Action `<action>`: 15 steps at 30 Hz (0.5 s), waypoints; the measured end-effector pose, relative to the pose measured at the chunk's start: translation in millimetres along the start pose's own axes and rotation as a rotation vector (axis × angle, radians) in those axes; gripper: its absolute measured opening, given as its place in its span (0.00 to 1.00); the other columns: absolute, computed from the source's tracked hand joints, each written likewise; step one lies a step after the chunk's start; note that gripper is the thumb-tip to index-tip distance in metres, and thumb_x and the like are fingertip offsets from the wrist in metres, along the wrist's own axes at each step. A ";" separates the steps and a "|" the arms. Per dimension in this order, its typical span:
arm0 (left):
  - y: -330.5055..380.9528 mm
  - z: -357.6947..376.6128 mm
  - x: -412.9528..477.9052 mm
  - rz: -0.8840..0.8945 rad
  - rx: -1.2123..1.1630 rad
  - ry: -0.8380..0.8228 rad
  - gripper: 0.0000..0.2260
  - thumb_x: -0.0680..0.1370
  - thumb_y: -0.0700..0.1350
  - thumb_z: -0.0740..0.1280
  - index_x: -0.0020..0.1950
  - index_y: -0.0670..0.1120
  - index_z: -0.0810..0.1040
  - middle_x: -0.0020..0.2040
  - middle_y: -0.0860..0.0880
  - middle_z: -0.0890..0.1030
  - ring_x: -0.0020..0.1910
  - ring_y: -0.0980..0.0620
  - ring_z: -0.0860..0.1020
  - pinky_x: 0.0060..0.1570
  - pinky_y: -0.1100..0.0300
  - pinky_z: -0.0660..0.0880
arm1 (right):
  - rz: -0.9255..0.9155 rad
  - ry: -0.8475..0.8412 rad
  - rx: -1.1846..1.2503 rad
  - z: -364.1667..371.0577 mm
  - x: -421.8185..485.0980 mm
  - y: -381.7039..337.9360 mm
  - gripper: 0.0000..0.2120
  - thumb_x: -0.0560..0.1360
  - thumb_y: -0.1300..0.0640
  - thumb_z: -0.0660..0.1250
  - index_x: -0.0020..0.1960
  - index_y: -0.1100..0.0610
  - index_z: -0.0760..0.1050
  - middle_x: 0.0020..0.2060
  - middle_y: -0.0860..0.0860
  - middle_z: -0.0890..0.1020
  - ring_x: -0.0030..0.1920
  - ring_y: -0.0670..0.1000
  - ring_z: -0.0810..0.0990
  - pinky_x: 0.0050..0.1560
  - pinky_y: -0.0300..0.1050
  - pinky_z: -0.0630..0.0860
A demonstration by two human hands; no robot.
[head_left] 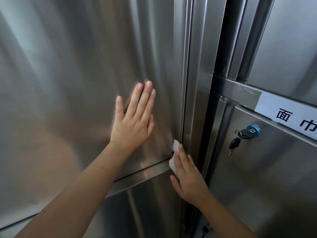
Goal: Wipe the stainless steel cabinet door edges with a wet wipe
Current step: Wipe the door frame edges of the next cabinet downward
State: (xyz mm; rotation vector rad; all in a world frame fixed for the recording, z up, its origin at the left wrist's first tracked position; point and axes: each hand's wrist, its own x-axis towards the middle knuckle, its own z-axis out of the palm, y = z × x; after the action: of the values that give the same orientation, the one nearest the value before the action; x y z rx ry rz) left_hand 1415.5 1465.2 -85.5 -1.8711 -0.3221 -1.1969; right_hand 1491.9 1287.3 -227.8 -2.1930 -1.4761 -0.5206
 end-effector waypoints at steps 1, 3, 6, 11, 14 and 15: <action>0.1 0.2 0.0 0.001 0.002 0.001 0.27 0.78 0.49 0.53 0.76 0.41 0.54 0.75 0.45 0.55 0.74 0.48 0.56 0.68 0.43 0.47 | 0.032 0.016 -0.020 -0.4 2.5 -2.2 0.32 0.76 0.50 0.55 0.73 0.68 0.55 0.73 0.64 0.54 0.74 0.57 0.55 0.68 0.59 0.59; 0.2 0.8 0.0 0.002 0.004 0.001 0.28 0.78 0.49 0.54 0.76 0.40 0.54 0.75 0.45 0.54 0.74 0.48 0.56 0.68 0.42 0.46 | 0.080 0.023 -0.091 1.2 8.8 -7.5 0.33 0.76 0.48 0.55 0.72 0.69 0.56 0.73 0.65 0.55 0.74 0.58 0.54 0.68 0.60 0.57; 0.7 1.0 -0.3 0.003 -0.001 0.005 0.28 0.78 0.49 0.54 0.76 0.40 0.53 0.75 0.44 0.53 0.74 0.48 0.56 0.68 0.42 0.46 | 0.134 -0.028 -0.223 5.3 21.7 -13.9 0.34 0.74 0.45 0.53 0.71 0.70 0.60 0.72 0.64 0.58 0.72 0.61 0.58 0.66 0.61 0.58; 0.2 1.8 -2.3 0.023 0.011 0.011 0.28 0.79 0.50 0.53 0.76 0.40 0.53 0.75 0.45 0.54 0.74 0.49 0.55 0.68 0.42 0.47 | 0.239 -0.122 -0.248 15.1 35.9 -10.3 0.37 0.75 0.39 0.49 0.74 0.65 0.50 0.75 0.59 0.51 0.74 0.59 0.52 0.69 0.58 0.52; 0.6 2.2 -2.1 0.028 0.012 0.017 0.28 0.79 0.50 0.53 0.76 0.40 0.54 0.75 0.45 0.54 0.73 0.49 0.55 0.68 0.42 0.47 | 0.252 -0.158 -0.323 15.6 35.8 -8.1 0.37 0.75 0.37 0.49 0.72 0.65 0.59 0.72 0.60 0.60 0.71 0.58 0.61 0.65 0.58 0.57; 0.7 2.0 -1.9 0.032 0.019 0.020 0.28 0.79 0.50 0.53 0.76 0.41 0.54 0.75 0.45 0.54 0.73 0.50 0.56 0.68 0.42 0.47 | 0.248 -0.162 -0.345 15.6 35.3 -7.6 0.37 0.75 0.37 0.48 0.71 0.65 0.61 0.72 0.60 0.62 0.71 0.58 0.62 0.64 0.60 0.58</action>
State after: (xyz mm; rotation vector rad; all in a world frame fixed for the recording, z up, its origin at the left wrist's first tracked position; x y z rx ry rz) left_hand 1416.2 1466.7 -87.8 -1.8406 -0.2903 -1.1868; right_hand 1498.3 1325.4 -220.7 -2.6988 -1.2360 -0.5559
